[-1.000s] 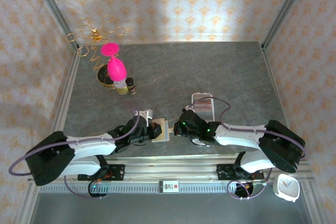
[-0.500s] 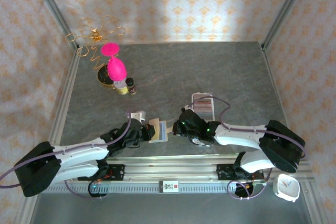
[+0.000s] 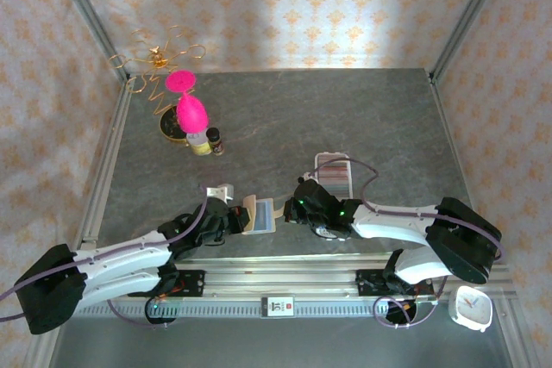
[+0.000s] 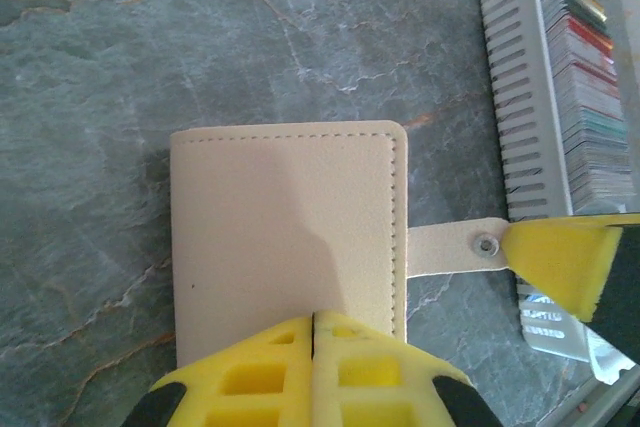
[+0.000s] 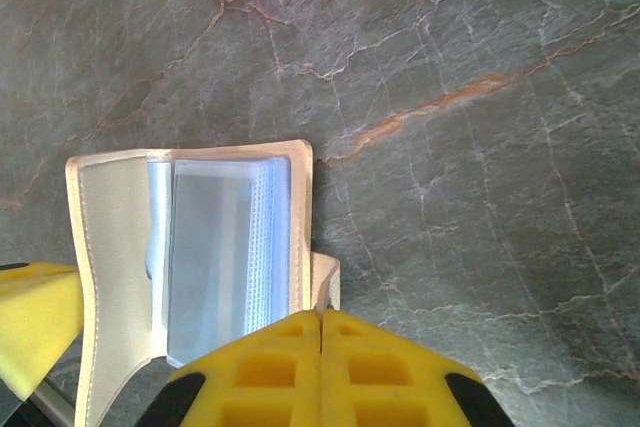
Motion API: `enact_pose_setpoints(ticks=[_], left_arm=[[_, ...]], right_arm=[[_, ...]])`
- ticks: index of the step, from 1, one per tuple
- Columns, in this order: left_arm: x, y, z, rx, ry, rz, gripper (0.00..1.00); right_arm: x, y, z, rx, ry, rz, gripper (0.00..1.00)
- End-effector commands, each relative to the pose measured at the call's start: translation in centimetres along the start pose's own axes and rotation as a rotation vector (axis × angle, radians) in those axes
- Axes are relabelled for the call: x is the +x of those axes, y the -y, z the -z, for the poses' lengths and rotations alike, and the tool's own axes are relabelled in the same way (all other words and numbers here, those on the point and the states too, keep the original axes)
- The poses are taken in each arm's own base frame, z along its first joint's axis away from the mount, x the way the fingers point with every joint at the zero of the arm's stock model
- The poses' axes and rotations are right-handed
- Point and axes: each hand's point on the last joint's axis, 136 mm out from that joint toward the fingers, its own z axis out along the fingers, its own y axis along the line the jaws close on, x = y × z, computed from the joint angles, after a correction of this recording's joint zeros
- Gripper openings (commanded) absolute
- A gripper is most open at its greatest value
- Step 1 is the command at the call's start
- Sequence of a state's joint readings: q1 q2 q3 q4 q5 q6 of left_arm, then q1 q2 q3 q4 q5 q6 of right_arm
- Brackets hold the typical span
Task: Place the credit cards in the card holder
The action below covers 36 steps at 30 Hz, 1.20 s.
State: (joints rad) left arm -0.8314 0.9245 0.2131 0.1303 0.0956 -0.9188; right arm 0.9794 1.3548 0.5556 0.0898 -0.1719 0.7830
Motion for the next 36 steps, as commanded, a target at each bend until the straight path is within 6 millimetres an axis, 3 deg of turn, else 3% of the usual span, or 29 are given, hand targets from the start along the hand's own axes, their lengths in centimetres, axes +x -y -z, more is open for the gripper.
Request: enact_pose_setpoints(ticks=[1, 15, 28, 36], left_arm=[[1.5, -2.9, 0.2, -0.122, -0.052, -0.024, 0.0], [-0.1, -5.2, 1.8, -0.244, 0.043, -0.009, 0.03], [0.7, -7.1, 2.0, -0.29, 0.041, 0.015, 0.04], [1.4, -4.3, 0.7, -0.145, -0.008, 0.049, 0.05]], right_arm=[[-0.8, -0.6, 0.1, 0.005, 0.03, 0.017, 0.0], [-0.8, -0.6, 0.0, 0.005, 0.026, 0.023, 0.0], [-0.7, -0.6, -0.1, 0.003, 0.023, 0.026, 0.0], [-0.7, -1.0, -0.1, -0.005, 0.021, 0.032, 0.0]])
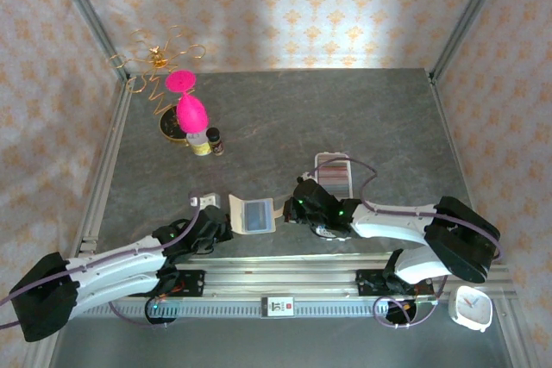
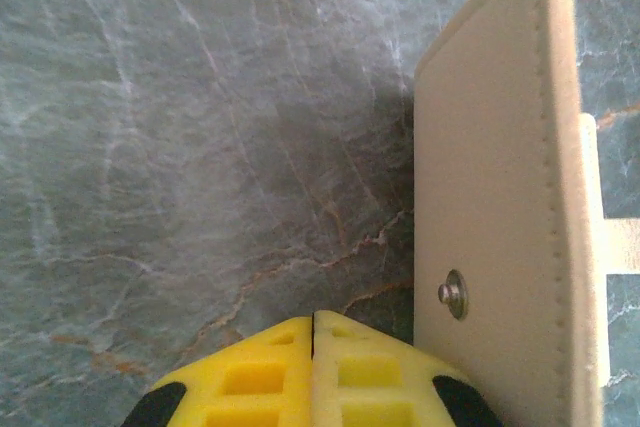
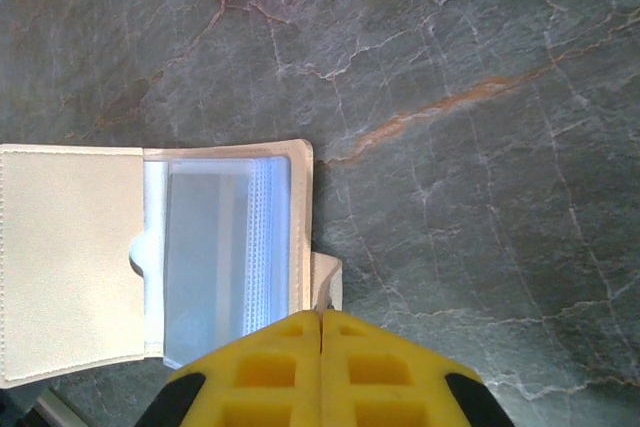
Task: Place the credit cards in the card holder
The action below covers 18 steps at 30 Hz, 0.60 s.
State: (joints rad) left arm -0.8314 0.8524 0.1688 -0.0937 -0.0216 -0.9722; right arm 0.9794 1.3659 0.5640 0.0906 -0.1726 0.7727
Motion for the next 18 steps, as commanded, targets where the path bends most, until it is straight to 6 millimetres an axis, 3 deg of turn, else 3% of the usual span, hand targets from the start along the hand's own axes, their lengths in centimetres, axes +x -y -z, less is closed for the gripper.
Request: enact_pose_setpoints(ticks=[1, 7, 18], left_arm=[[-0.2, 2.3, 0.0, 0.099, -0.007, 0.024, 0.05], [-1.5, 4.3, 0.6, 0.164, 0.034, 0.032, 0.05], [-1.4, 6.6, 0.0, 0.28, 0.024, 0.065, 0.04]], right_arm=[[-0.7, -0.8, 0.0, -0.005, 0.02, 0.021, 0.0], [-0.5, -1.0, 0.0, -0.015, 0.016, 0.02, 0.0], [0.0, -1.1, -0.3, -0.025, 0.003, 0.019, 0.0]])
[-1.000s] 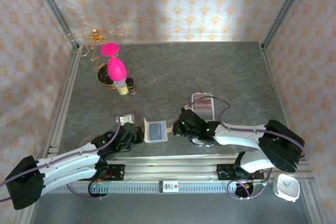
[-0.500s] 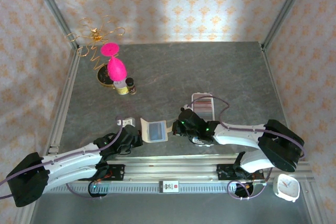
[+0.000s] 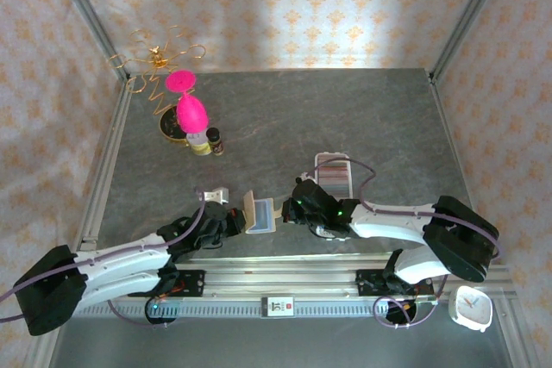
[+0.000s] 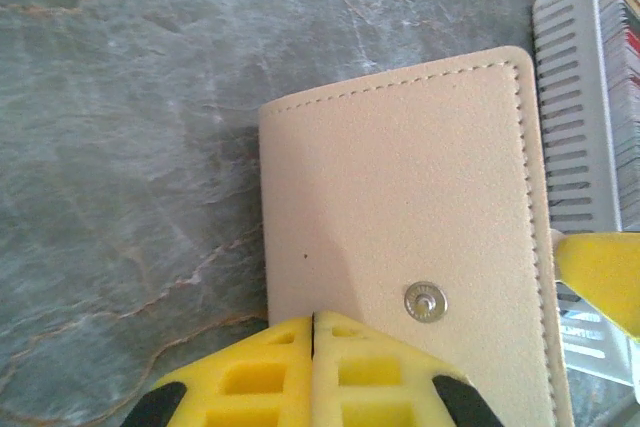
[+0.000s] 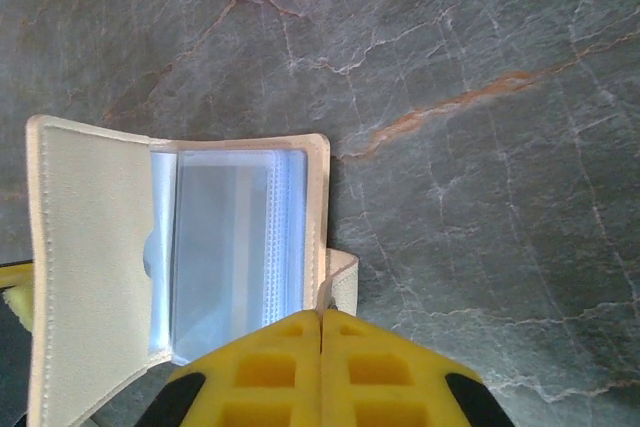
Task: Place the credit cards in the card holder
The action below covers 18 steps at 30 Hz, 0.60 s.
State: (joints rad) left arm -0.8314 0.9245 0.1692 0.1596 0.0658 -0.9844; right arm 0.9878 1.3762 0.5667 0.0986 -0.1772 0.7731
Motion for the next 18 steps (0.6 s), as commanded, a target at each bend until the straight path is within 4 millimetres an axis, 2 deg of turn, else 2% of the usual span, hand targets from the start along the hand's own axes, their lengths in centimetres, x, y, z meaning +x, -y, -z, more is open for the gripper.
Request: enact_pose_setpoints(ticks=[1, 9, 18], left_arm=[[-0.2, 2.0, -0.3, 0.093, 0.004, 0.029, 0.04], [1.6, 1.5, -1.9, 0.066, -0.08, 0.02, 0.01], [3.2, -0.6, -3.0, -0.018, -0.134, 0.013, 0.0]], right_arm=[[-0.3, -1.0, -0.2, -0.021, 0.012, 0.014, 0.0], [-0.3, -1.3, -0.2, -0.034, 0.008, 0.015, 0.0], [-0.1, -2.2, -0.6, -0.062, -0.009, 0.031, 0.0]])
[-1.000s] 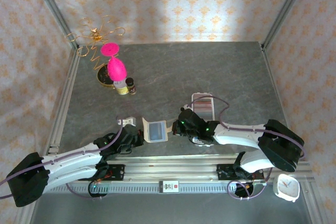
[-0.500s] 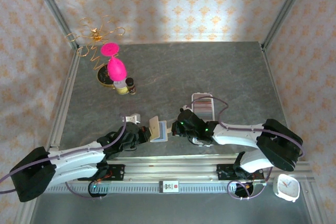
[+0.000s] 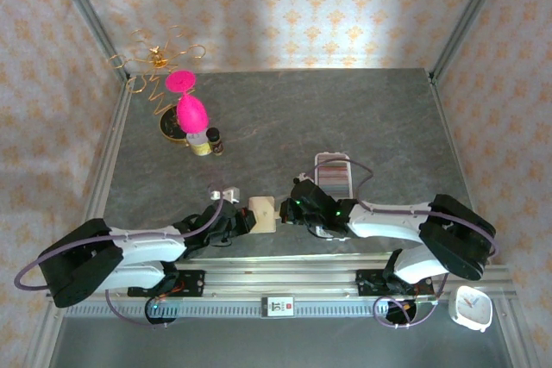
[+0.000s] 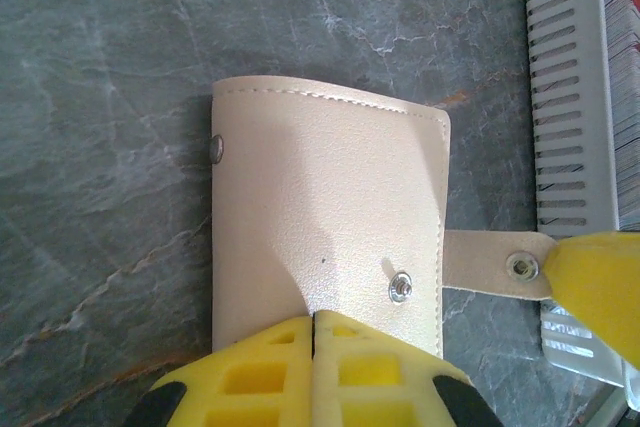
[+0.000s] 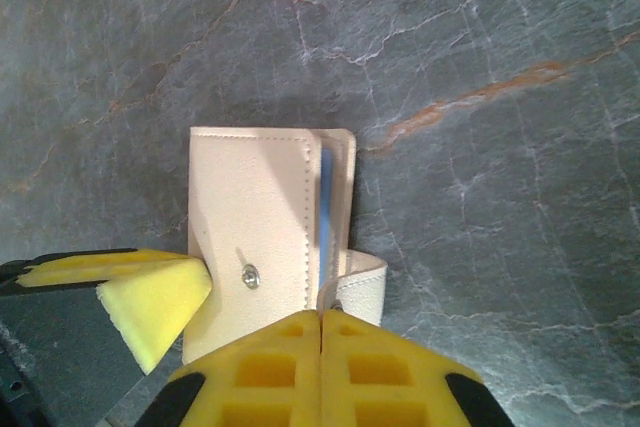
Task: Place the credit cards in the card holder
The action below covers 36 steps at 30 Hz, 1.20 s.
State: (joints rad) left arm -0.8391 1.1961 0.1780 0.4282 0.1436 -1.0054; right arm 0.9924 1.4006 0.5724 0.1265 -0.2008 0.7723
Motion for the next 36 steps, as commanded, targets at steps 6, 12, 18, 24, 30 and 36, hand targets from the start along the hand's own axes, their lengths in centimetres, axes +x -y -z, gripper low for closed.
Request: enact_pose_setpoints(ticks=[6, 12, 18, 24, 30, 36], left_arm=[[1.6, -1.8, -0.2, -0.064, -0.058, 0.002, 0.0], [1.6, -1.6, 0.0, -0.052, -0.055, 0.006, 0.0], [1.6, -1.5, -0.1, -0.05, -0.058, 0.006, 0.0], [1.6, -1.4, -0.1, -0.046, -0.06, 0.004, 0.0], [1.6, -1.3, -0.1, -0.043, -0.061, 0.003, 0.0], [1.6, -1.2, -0.2, -0.042, -0.062, 0.001, 0.0]], right_arm=[[0.1, -2.8, -1.1, -0.062, -0.034, 0.053, 0.0], [0.4, -3.4, -1.9, -0.069, -0.058, 0.067, 0.0], [0.8, -3.1, -2.4, -0.051, -0.076, 0.073, 0.0], [0.9, -3.2, -2.6, -0.049, -0.084, 0.075, 0.0], [0.9, -3.3, -2.9, -0.053, -0.089, 0.077, 0.0], [1.1, -3.2, -3.4, -0.048, -0.104, 0.081, 0.0]])
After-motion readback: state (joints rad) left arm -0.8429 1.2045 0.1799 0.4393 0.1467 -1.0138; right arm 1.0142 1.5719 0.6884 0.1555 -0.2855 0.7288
